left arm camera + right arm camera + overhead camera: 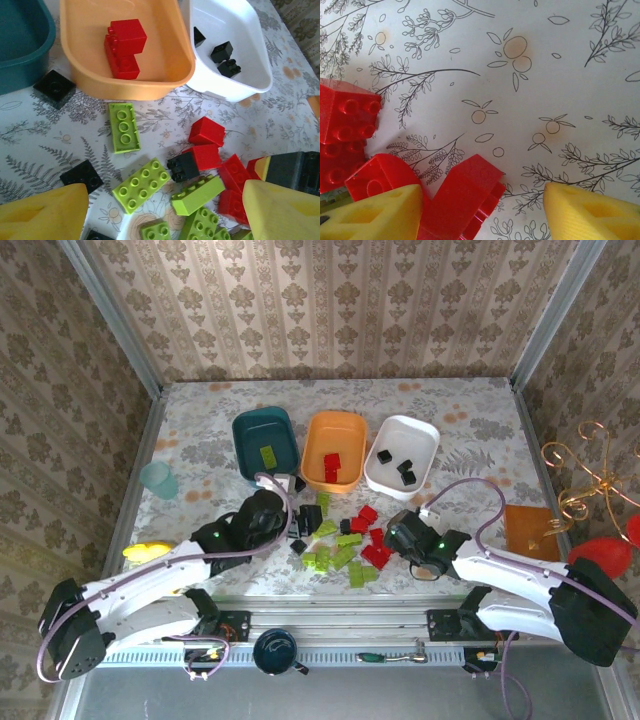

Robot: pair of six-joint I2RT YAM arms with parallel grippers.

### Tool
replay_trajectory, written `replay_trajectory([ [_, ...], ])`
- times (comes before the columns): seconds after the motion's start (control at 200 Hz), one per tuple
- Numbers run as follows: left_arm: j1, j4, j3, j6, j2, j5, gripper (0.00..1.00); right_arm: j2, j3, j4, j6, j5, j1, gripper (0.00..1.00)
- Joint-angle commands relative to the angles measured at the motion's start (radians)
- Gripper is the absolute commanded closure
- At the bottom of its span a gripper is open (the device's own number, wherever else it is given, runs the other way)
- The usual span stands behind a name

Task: Sort the legos into containers by color
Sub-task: Pick up the lego from the bottom-center of the table.

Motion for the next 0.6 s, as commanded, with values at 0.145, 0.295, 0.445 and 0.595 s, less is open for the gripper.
replay_trajectory([
  [0.145, -0.007, -0.046, -0.017, -0.02, -0.033, -0.029, 0.18, 0.041, -0.022, 0.028, 0.045, -0.006, -0.001, 0.56],
  [0.295, -0.009, -0.073, -0.025, -0.022, -0.068, -0.04, 0.18, -0.005, -0.012, -0.006, -0.001, 0.004, -0.028, 0.68],
  [0.445, -0.006, -0.106, -0.029, -0.018, -0.104, -0.054, 0.17, -0.087, 0.016, -0.064, -0.098, -0.003, -0.083, 0.74],
  [0.595, -0.007, -0.149, -0.036, -0.016, -0.138, -0.066, 0.14, -0.167, 0.091, -0.103, -0.268, -0.059, -0.145, 0.78],
])
